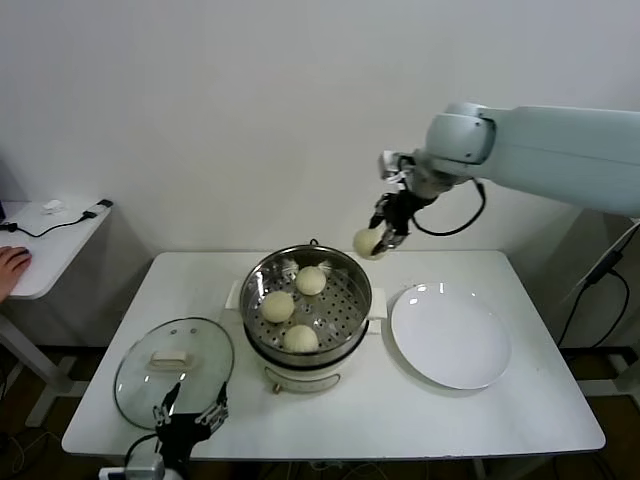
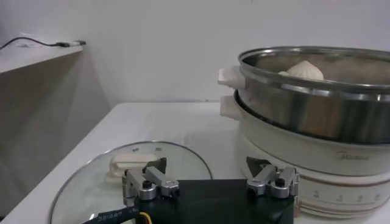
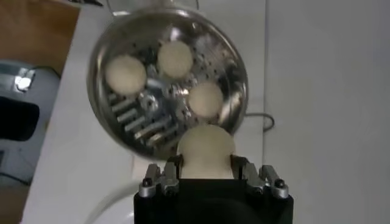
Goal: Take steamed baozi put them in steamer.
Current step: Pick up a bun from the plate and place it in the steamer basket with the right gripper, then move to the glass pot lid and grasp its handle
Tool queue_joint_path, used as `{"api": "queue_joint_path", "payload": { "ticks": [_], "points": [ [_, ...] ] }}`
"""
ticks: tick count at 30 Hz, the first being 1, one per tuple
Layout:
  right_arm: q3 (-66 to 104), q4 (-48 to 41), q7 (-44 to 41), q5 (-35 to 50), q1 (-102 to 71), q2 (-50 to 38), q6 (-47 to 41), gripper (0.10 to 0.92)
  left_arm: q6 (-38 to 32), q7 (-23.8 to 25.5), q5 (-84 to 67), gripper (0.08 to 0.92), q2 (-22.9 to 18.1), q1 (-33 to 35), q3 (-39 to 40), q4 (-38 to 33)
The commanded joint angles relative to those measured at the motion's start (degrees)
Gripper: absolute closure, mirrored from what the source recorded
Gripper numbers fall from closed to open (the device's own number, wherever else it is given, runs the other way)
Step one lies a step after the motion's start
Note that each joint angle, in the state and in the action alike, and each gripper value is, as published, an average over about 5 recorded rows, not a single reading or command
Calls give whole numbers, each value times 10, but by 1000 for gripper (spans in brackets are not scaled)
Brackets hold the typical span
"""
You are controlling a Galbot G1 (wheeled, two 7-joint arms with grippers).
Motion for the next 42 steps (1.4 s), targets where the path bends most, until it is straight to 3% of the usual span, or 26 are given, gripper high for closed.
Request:
{"api": "queue_joint_path", "payload": {
  "ticks": [1,9,20,23,29,34,37,42],
  "points": [
    [-10,55,83,47,-60,74,-67,474,0,0,-7,177,2,-2,-2,2],
    [1,-16,96,-29,-158,78,-70,474,0,0,-11,177,1,-5,-3,6],
    [17,-42,107,-54,-198,71,-68,471,1,0,-12,177,2,-7,-3,8],
    [29,-48,111,-52,-205,70,-61,426,1,-1,-12,177,2,-7,-4,8],
    [48,-50,58,-37,-173,54,-14,258,0,-2,-11,177,3,-2,-4,4],
    [56,-45,0,-4,-115,12,43,205,-4,-1,-20,177,5,3,-3,-5],
    [111,-41,45,9,-116,-35,44,203,-12,-4,-34,177,5,3,-4,-9],
    [270,-47,226,-10,-214,-121,68,202,-31,-27,-47,177,8,-7,-5,-10]
  ]
}}
